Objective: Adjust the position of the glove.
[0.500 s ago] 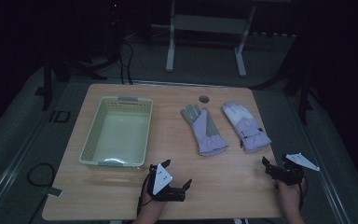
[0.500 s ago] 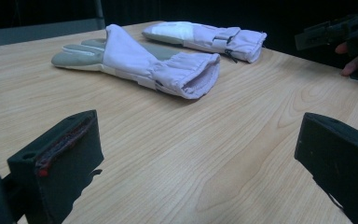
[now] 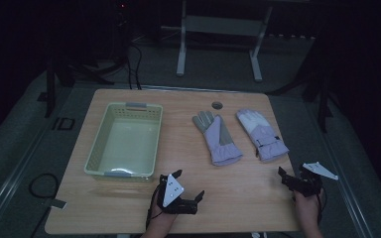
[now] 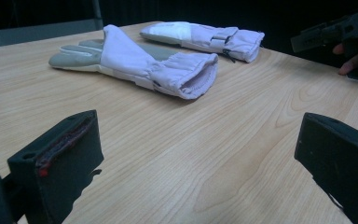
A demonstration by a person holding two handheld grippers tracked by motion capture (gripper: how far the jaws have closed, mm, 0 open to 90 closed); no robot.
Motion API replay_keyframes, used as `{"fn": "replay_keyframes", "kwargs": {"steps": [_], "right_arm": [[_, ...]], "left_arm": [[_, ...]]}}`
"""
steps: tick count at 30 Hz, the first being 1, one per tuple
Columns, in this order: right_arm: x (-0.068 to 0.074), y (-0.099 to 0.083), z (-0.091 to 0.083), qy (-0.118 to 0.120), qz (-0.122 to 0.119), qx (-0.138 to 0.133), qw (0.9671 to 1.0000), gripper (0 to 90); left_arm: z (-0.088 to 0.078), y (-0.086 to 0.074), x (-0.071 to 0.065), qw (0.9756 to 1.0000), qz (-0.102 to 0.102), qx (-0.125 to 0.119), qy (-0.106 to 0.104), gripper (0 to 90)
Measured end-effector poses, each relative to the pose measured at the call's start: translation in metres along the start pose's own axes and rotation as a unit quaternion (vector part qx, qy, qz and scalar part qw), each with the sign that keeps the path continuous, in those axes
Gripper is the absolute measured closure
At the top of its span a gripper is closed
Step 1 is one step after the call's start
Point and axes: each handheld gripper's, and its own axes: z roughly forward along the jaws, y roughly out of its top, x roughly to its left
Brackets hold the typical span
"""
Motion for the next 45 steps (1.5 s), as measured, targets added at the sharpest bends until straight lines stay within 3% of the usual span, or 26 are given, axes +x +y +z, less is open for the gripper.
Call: {"fn": "replay_keyframes", "kwargs": {"steps": [4, 9, 14, 17, 18, 21, 24, 26, 30, 33, 36, 42, 45], "right_arm": [[-0.002, 0.008, -0.004, 0.005, 0.01, 0.009, 0.9999, 12.9], [0.006, 0.024, -0.011, 0.016, -0.007, 0.014, 0.9997, 11.9], [0.012, 0.045, -0.019, 0.013, -0.028, 0.01, 0.9995, 14.2], [0.011, 0.06, -0.02, 0.062, -0.027, 0.027, 0.9973, 14.0], [0.012, 0.064, -0.02, 0.069, -0.028, 0.026, 0.9969, 15.1], [0.018, 0.078, -0.02, 0.071, -0.048, 0.03, 0.9958, 15.1], [0.026, 0.093, -0.016, 0.089, -0.034, 0.046, 0.9944, 15.4], [0.029, 0.1, -0.016, 0.105, -0.021, 0.04, 0.9934, 15.2], [0.037, 0.111, -0.014, 0.118, -0.027, 0.041, 0.9919, 13.2], [0.052, 0.122, -0.012, 0.121, -0.055, 0.049, 0.99, 12.4], [0.061, 0.131, -0.012, 0.135, -0.067, 0.044, 0.9876, 11.7], [0.078, 0.144, 0.0, 0.145, -0.076, 0.053, 0.9851, 15.3], [0.087, 0.149, 0.008, 0.149, -0.079, 0.052, 0.9843, 18.5]], "left_arm": [[0.0, 0.0, 0.0, 1.0, 0.0, 0.0, -0.001, 1.0], [0.0, 0.0, -0.001, 1.0, 0.005, 0.001, -0.001, 1.0], [0.0, 0.0, -0.001, 1.0, 0.005, 0.001, -0.003, 1.0], [0.0, 0.0, -0.001, 1.0, 0.004, 0.001, -0.004, 1.0], [0.0, 0.0, -0.001, 1.0, 0.004, 0.001, -0.005, 1.0], [0.0, 0.0, -0.001, 1.0, 0.005, 0.002, -0.004, 1.0], [0.0, 0.0, -0.001, 1.0, 0.004, 0.002, -0.005, 1.0], [0.0, 0.0, -0.001, 1.0, 0.003, 0.001, -0.005, 1.0], [0.0, 0.0, -0.001, 1.0, 0.004, 0.001, -0.005, 1.0], [0.0, 0.0, -0.001, 0.9999, 0.003, 0.002, -0.01, 1.0], [0.0, 0.0, 0.0, 0.9998, -0.001, 0.002, -0.019, 0.9], [0.0, 0.0, -0.001, 0.9998, 0.001, 0.002, -0.02, 1.0], [0.001, 0.0, -0.001, 0.9995, -0.002, 0.003, -0.032, 0.9]]}}
